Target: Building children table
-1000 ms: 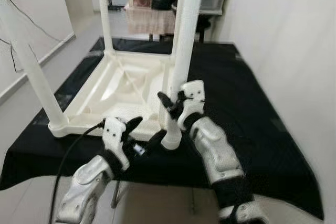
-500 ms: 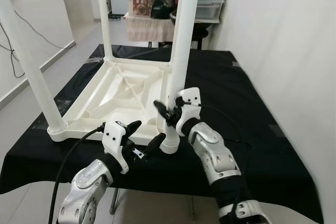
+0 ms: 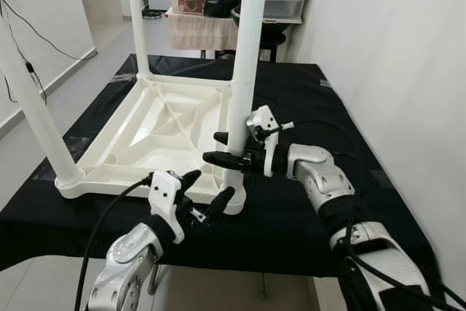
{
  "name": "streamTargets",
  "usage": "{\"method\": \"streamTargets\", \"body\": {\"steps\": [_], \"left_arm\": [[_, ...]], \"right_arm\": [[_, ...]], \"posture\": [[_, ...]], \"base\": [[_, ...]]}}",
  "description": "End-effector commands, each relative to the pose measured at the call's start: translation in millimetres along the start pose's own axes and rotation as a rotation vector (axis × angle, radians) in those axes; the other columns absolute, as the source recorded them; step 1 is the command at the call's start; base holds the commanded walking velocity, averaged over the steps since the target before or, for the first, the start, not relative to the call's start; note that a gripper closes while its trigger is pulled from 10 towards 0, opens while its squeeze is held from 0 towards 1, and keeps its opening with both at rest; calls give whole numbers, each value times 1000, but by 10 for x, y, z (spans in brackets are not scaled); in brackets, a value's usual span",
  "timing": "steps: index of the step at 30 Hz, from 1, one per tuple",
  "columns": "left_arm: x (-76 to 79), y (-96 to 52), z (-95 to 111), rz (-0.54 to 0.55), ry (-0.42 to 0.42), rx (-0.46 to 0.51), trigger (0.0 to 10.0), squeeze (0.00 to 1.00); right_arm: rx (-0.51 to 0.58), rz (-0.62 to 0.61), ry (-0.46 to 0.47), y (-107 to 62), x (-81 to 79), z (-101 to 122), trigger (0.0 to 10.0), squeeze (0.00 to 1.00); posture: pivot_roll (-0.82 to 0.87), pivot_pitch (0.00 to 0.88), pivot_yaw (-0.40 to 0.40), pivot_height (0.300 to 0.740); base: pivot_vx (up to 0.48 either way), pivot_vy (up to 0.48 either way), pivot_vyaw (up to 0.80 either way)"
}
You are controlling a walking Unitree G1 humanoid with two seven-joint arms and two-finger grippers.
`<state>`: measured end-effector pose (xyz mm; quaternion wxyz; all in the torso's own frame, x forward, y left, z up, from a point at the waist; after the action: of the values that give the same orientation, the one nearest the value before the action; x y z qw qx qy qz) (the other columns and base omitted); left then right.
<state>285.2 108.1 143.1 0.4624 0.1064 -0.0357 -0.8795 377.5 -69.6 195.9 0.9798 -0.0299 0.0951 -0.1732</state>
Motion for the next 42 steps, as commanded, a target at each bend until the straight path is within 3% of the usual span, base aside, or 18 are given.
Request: {"method": "streamTargets", "body": {"steps": [1, 12, 16, 17, 18, 19, 20, 21, 22, 23, 24, 26, 30, 31, 32, 33, 40, 42], "left_arm": [[44, -8, -63, -4, -9, -15, 10000, 0], [55, -9, -107, 2, -12, -17, 10000, 0], [58, -15, -109, 11, -17, -14, 10000, 0], [59, -20, -109, 13, -18, -13, 10000, 0], [42, -20, -94, 21, -23, -9, 10000, 0], [42, -20, -94, 21, -23, -9, 10000, 0], [29, -19, -79, 27, -27, -5, 10000, 0], [29, -19, -79, 27, -27, -5, 10000, 0], [19, -17, -69, 30, -29, -2, 10000, 0], [14, -19, -68, 32, -30, -1, 10000, 0], [14, -19, -68, 32, -30, -1, 10000, 0], [15, -22, -68, 28, -27, -8, 10000, 0], [-21, -19, -51, 51, -33, -4, 10000, 0], [-33, -31, -48, 63, -36, -1, 10000, 0], [-41, -41, -46, 70, -38, 0, 10000, 0], [-42, -38, -48, 67, -40, -1, 10000, 0], [-35, -12, -47, 55, -37, -4, 10000, 0], [-34, -8, -43, 58, -36, -2, 10000, 0]], "right_arm": [[-65, 78, 36, 30, -22, -68, 0, 0], [-51, 9, 41, -107, 125, -45, 0, 0], [-55, -134, 1, -190, 221, -137, 0, 0], [-35, -238, 10, -206, 268, -184, 0, 0], [86, -541, 135, -149, 280, -380, 0, 0], [86, -541, 135, -149, 280, -380, 0, 0], [151, -786, 246, -220, 268, -544, 0, 0], [151, -786, 246, -220, 268, -544, 0, 0], [180, -947, 324, -307, 243, -665, 0, 0], [119, -937, 293, -229, 122, -827, 0, 0], [119, -937, 293, -229, 122, -827, 0, 0], [154, -820, 182, -167, 155, -684, 0, 0], [135, -784, 145, -56, 142, -660, 0, 0], [135, -818, 139, -45, 168, -640, 6235, 0], [135, -830, 138, -27, 167, -619, 10000, 0], [139, -791, 137, 18, 143, -591, 10000, 1000], [141, -678, 130, 137, 26, -506, 10000, 1000], [144, -591, 111, 168, 23, -416, 10000, 969]], "posture": [[-25, 0, -95, 740], [-47, 0, -96, 740], [-53, 0, -103, 740], [-53, 0, -106, 740], [-64, 0, -97, 740], [-64, 0, -97, 740], [-65, 0, -92, 740], [-65, 0, -92, 740], [-65, 0, -92, 740], [-67, 0, -72, 740], [-67, 0, -72, 740], [-72, 0, -77, 740], [-64, 0, -84, 740], [-62, 0, -74, 740], [-63, 0, -72, 740], [-68, 0, -64, 740], [-73, 0, -63, 740], [-66, 0, -69, 740]], "base": [[0, 0, 0], [0, 0, 0], [0, 0, 0], [0, 0, 0], [0, 0, 0], [0, 0, 0], [0, 0, 0], [0, 0, 0], [0, 0, 0], [0, 0, 0], [0, 0, 0], [0, 0, 0], [0, 0, 0], [0, 0, 0], [0, 0, 0], [0, 0, 0], [0, 0, 0], [0, 0, 0]]}}
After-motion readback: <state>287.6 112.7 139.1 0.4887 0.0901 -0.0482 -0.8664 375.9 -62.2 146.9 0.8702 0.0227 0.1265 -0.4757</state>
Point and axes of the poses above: a point about 5 cm out from each wrist's last joint towards the gripper, its own y axis pointing out of the wrist towards the gripper, its own z axis along the axis of the wrist's last joint, x = y × z, the point moved 2 cm from there along y, pointing out of the wrist towards the gripper, and after that the axes turned 12 degrees about y, right-handed, at the moved point
